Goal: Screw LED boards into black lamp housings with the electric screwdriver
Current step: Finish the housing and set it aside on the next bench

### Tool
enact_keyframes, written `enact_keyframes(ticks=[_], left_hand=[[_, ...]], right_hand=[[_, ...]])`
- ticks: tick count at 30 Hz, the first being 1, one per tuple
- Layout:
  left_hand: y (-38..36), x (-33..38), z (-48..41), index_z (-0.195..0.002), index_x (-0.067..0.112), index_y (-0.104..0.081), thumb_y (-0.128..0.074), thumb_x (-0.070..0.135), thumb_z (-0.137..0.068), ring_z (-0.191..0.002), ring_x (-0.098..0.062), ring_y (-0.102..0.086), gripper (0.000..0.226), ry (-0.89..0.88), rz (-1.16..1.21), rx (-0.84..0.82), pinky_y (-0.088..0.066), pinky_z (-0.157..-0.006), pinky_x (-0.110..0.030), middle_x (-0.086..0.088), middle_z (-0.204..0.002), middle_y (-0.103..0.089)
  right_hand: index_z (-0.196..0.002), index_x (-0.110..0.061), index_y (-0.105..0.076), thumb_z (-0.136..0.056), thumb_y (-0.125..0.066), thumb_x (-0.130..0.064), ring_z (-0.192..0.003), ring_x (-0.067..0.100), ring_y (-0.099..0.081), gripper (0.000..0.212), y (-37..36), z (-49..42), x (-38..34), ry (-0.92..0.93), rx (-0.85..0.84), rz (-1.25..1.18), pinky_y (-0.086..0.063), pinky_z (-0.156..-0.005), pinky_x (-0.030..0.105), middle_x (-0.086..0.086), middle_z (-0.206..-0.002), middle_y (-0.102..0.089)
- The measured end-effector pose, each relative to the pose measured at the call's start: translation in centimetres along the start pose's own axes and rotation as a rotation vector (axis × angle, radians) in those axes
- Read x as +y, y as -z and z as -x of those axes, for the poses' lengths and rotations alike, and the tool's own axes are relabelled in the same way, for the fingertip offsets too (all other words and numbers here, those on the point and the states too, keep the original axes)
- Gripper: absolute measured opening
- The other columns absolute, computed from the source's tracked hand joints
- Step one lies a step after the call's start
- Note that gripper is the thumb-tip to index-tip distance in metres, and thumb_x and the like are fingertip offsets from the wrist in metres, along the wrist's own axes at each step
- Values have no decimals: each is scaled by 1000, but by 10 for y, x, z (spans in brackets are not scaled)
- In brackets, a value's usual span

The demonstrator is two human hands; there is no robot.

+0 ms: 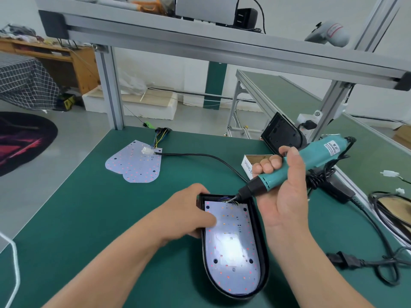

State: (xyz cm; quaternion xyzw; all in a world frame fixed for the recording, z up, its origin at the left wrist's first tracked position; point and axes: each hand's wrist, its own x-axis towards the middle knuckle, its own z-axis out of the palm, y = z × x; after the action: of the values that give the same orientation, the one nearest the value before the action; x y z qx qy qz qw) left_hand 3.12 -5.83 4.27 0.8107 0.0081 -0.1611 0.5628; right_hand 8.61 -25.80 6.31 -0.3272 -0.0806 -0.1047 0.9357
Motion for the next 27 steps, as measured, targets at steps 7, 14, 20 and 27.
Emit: enact_keyframes(ticks=[7,14,20,27], left_hand=[[-11,-7,0,-155,36,-36,-78,18,-75,-81,-21,-73,93,20,-62,-72,-56,-73,-37,-14,-108,-76],[-19,-9,-3,-162,37,-30,-75,21,-66,-108,9,-65,108,-33,73,50,-54,-102,-23,19,-132,-59],[-31,-10,-5,-163,43,-29,-69,10,-64,-97,14,-67,112,-41,267,67,-54,-91,-18,23,-112,-70],[-32,-5,-4,-162,41,-34,-66,5,-62,-116,-19,-70,111,1,311,63,-53,-110,-44,6,-122,-74]], right_hand=[[-99,-18,-63,-103,-63,-24,-64,14,-46,8,-4,3,4,-4,-8,105,-48,-69,30,-3,-73,-46],[-96,-19,-63,-102,-62,-25,-63,14,-47,9,-8,8,7,-16,-102,144,-50,-68,29,-3,-72,-46],[-101,-17,-57,-102,-61,-22,-62,15,-49,7,-9,12,9,16,-130,155,-50,-69,30,-1,-72,-47],[-101,-15,-56,-103,-60,-19,-64,18,-49,6,-11,13,10,51,-143,188,-51,-70,32,1,-72,-48]])
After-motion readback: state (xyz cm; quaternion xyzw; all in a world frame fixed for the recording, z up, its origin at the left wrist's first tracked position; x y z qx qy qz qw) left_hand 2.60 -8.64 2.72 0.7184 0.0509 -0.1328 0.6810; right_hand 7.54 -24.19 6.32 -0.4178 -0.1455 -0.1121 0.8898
